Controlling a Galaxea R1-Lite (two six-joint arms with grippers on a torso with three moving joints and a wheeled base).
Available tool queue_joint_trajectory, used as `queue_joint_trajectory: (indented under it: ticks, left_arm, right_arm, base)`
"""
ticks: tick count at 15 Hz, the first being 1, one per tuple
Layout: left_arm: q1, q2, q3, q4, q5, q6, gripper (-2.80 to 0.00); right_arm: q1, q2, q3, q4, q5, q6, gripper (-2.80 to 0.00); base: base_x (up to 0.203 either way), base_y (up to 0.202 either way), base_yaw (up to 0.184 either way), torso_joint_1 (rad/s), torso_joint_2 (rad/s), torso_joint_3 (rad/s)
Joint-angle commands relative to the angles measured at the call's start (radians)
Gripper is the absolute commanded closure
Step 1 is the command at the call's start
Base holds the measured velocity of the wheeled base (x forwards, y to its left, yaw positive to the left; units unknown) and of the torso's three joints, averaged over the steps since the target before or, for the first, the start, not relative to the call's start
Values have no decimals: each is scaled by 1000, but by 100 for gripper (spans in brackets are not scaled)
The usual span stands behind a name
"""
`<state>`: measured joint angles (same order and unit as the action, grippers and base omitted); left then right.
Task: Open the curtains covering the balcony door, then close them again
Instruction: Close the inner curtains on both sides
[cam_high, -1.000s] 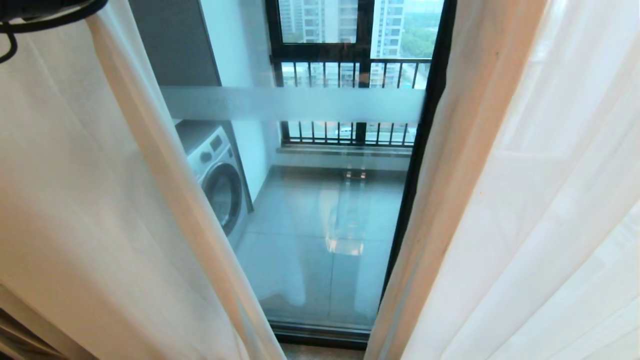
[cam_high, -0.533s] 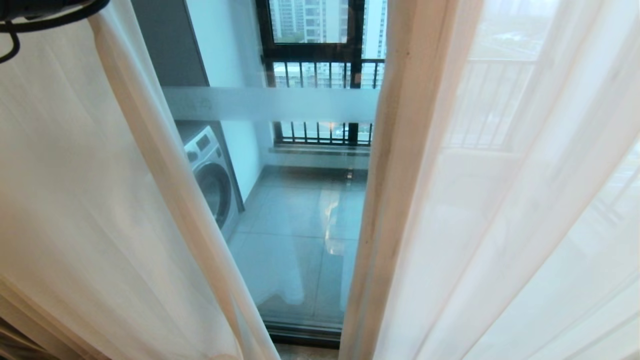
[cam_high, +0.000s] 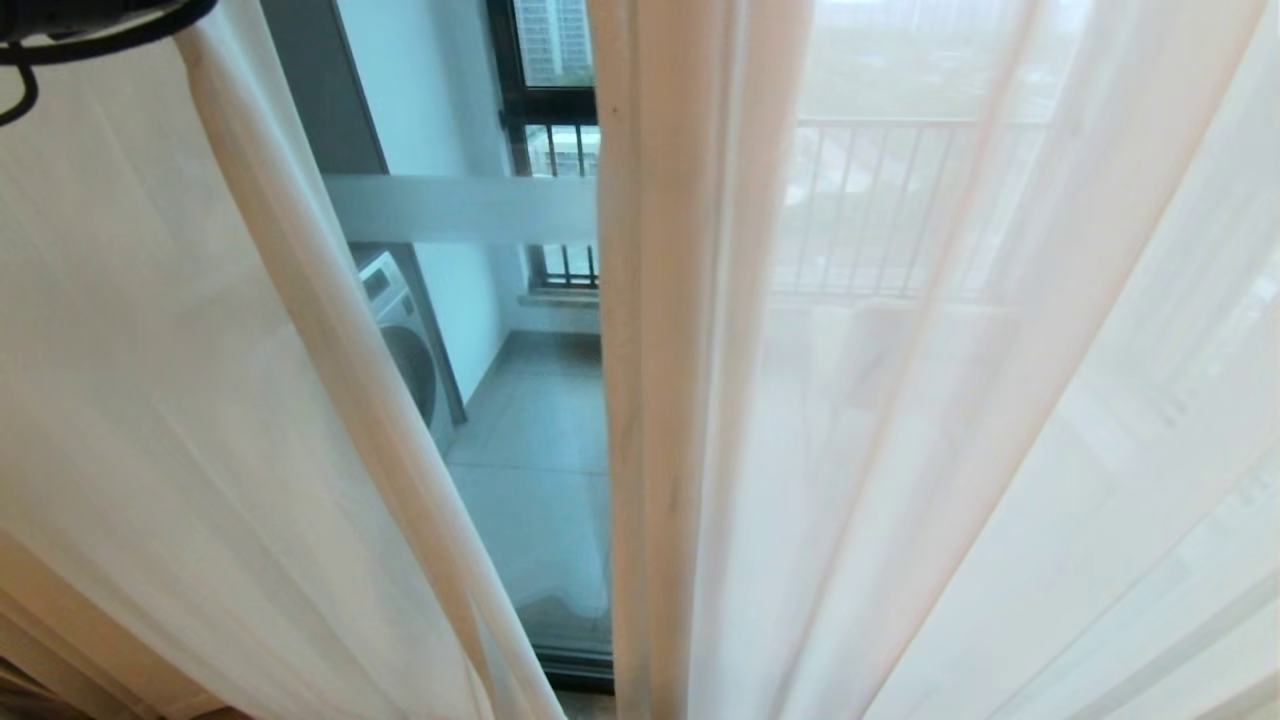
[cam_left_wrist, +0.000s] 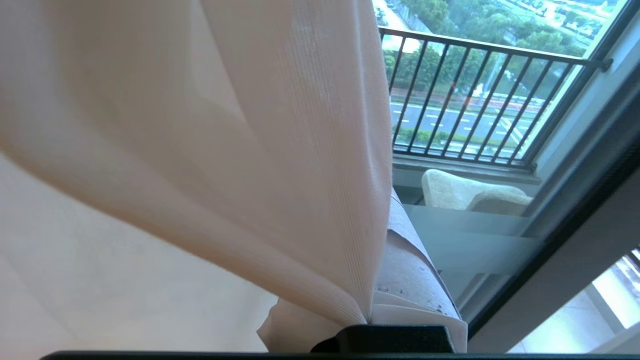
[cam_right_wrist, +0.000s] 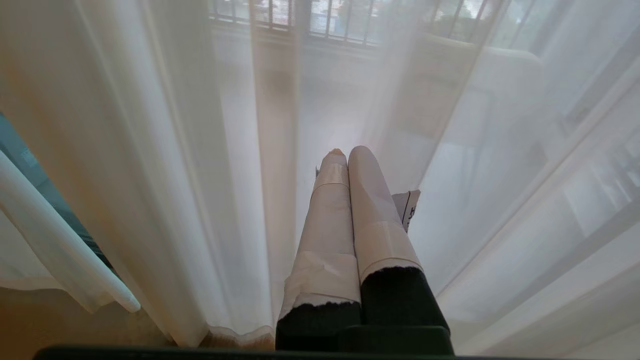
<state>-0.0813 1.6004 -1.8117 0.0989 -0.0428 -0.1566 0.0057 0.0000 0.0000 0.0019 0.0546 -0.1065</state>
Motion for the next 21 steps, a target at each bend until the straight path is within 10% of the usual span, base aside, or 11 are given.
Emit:
queue_joint_trajectory:
  ticks: [1, 21]
  left_arm:
    - [0, -2, 0, 1, 0, -1, 0]
    - [-4, 0, -1, -1, 34, 0, 0]
  right_arm:
    - [0, 0, 0, 1, 1, -1, 0]
    - [0, 0, 0, 1, 1, -1, 0]
  base:
    - [0, -181, 3, 8, 2, 2]
    - [0, -152, 0, 3, 2, 2]
